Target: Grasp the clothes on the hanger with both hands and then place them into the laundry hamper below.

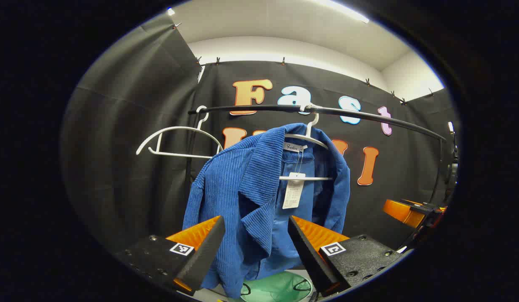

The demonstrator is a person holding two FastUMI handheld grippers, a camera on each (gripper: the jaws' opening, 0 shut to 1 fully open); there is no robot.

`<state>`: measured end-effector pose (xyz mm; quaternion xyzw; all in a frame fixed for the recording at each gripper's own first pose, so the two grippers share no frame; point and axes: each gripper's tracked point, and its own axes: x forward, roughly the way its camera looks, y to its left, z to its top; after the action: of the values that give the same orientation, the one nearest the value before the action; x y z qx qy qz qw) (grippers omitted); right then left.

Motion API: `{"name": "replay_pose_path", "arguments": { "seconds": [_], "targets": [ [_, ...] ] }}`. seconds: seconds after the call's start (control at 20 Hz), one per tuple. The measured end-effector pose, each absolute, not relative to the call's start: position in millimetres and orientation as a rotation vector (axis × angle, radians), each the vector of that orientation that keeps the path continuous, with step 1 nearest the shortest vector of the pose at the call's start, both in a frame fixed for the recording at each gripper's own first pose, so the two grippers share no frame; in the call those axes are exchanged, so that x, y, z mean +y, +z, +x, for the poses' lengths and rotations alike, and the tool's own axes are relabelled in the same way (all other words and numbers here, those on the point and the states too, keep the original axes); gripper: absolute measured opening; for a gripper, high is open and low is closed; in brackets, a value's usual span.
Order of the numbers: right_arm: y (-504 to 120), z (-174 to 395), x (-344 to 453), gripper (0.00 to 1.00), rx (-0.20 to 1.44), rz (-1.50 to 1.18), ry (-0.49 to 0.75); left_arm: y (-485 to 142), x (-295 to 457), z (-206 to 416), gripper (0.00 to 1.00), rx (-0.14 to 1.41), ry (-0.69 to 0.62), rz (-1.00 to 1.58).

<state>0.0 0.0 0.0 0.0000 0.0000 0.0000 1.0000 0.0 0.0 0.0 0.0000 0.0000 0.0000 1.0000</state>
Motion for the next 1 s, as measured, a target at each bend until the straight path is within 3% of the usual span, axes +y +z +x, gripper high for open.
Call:
{"name": "replay_pose_path", "arguments": {
  "seconds": [0.2,0.95,1.0],
  "targets": [
    [-1.8,0.6,-1.5,1.0,0.003,0.004,-0.001,-3.5,2.7,0.1,0.95,0.01,0.013,0.007],
    [-12.6,21.1,8.6,0.98,0.023,0.002,0.023,-14.2,6.6,14.3,0.92,0.039,0.022,0.009],
    [-14.2,23.5,10.5,0.98,0.026,0.003,0.029,-14.6,7.0,15.1,0.95,0.041,0.023,0.011]
  ]
}}
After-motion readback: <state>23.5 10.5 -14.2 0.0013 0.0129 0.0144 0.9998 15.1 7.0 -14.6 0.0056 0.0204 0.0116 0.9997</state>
